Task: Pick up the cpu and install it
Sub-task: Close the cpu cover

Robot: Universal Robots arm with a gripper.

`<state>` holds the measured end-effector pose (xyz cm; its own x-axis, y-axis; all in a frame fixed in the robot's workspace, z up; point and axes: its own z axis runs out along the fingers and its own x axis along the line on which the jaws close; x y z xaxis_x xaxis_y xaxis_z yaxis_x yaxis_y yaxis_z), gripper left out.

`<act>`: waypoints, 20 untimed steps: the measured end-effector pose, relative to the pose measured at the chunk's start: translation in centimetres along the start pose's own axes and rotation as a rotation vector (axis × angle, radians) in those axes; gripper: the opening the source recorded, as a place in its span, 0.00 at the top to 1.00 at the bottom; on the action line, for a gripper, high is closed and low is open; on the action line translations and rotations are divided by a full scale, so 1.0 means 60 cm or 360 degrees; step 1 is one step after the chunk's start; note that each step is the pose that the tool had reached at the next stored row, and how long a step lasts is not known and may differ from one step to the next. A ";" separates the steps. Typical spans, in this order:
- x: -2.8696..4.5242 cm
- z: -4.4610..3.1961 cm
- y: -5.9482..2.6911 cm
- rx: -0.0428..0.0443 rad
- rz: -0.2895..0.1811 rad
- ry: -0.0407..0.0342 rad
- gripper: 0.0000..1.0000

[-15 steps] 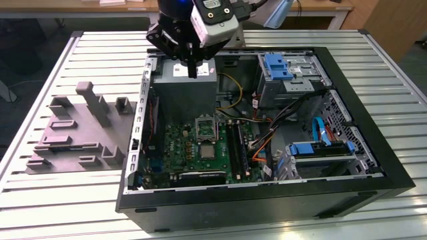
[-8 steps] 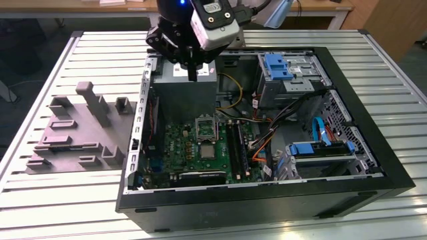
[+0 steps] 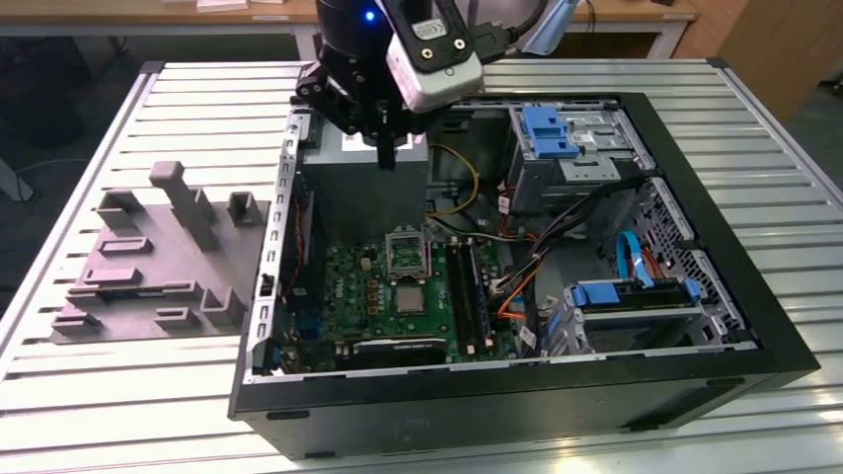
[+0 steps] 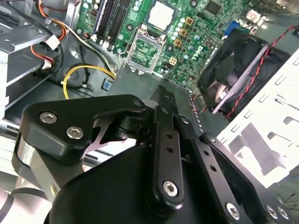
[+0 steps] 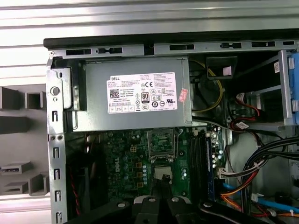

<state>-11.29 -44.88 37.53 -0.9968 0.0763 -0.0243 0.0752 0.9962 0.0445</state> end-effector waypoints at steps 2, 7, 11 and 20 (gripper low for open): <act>0.000 0.002 -0.002 0.0001 0.0000 0.0000 0.89; -0.002 0.010 -0.016 0.0000 0.0000 0.0000 0.89; -0.006 0.021 -0.018 0.0000 0.0000 0.0000 0.89; -0.018 0.032 -0.017 0.0000 0.0000 0.0000 0.89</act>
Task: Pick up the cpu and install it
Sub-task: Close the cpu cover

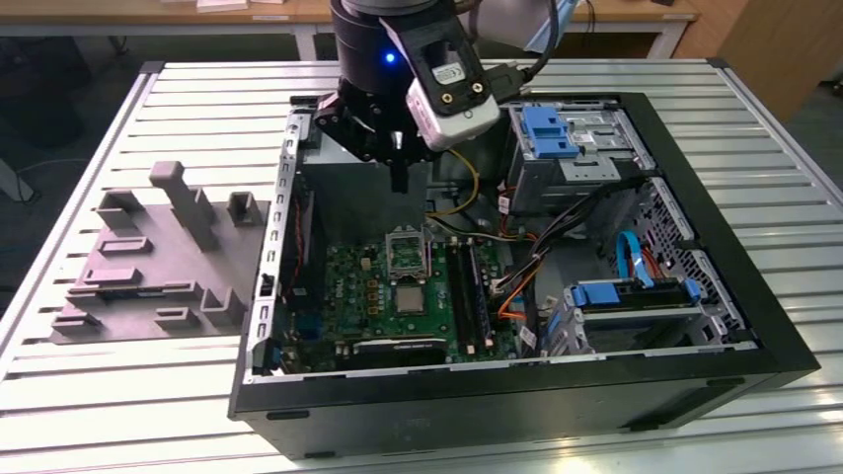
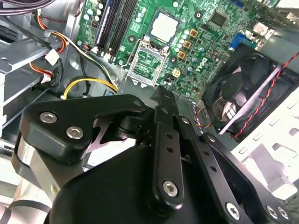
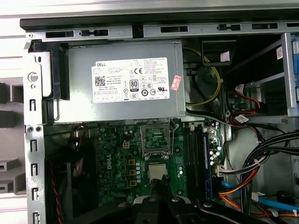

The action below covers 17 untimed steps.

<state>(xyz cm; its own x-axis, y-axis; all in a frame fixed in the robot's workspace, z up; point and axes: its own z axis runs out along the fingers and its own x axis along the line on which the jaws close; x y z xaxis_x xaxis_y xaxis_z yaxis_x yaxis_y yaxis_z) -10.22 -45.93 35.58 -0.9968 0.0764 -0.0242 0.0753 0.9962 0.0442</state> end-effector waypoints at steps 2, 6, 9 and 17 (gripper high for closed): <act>0.000 0.000 0.000 0.0000 0.0000 0.0000 0.89; -0.001 0.001 -0.002 0.0000 0.0000 0.0000 0.89; -0.004 0.005 -0.007 0.0000 0.0000 0.0000 0.89; -0.020 0.020 -0.020 0.0000 0.0000 0.0000 0.89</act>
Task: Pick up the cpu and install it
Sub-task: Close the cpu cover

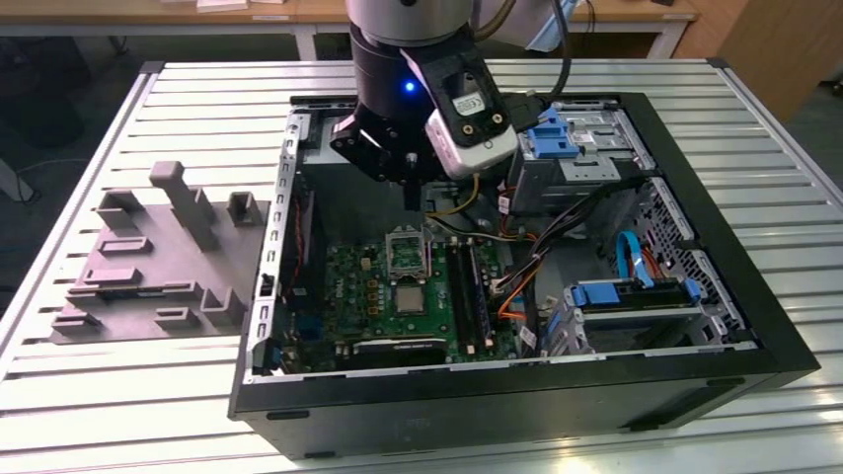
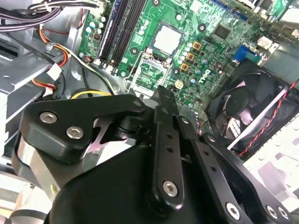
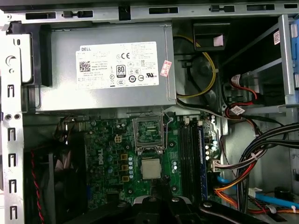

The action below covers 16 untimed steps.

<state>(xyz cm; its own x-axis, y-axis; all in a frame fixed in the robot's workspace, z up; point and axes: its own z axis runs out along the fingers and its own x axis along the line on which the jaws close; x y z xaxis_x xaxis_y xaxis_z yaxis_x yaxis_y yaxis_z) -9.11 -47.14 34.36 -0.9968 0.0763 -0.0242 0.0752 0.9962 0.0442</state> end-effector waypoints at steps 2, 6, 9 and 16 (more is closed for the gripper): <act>0.000 0.000 0.000 0.0000 0.0000 0.0000 0.89; 0.000 0.002 0.000 -0.0002 -0.0081 0.0006 0.89; 0.000 0.003 0.000 -0.0003 -0.0130 0.0009 0.89; -0.010 0.014 0.000 -0.0003 -0.0129 0.0011 0.89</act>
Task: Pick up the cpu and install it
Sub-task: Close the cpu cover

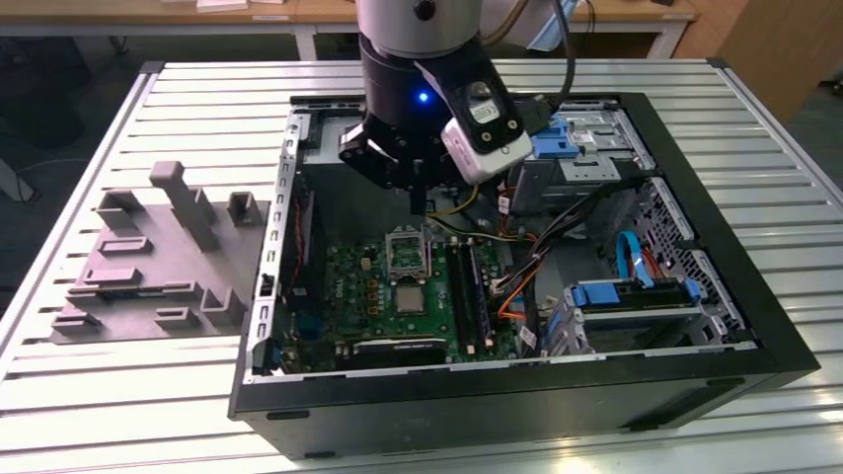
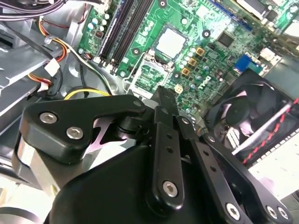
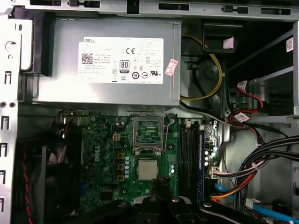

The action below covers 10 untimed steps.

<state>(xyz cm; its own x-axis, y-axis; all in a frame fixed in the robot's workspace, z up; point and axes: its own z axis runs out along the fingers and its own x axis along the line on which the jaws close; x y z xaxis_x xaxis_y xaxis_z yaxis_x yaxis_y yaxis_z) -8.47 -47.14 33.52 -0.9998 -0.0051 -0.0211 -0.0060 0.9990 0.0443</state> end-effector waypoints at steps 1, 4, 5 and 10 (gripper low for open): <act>-0.002 0.003 0.000 0.0000 0.0000 0.0000 0.89; -0.005 0.011 0.000 0.0000 0.0000 0.0000 0.89; -0.006 0.015 -0.001 0.0000 0.0000 0.0000 0.89; -0.009 0.029 -0.001 0.0000 0.0000 0.0000 0.89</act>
<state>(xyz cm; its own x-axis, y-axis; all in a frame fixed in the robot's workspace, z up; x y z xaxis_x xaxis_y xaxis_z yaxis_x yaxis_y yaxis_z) -7.90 -47.14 31.80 -0.9998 -0.0050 -0.0209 -0.0059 0.9990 0.0442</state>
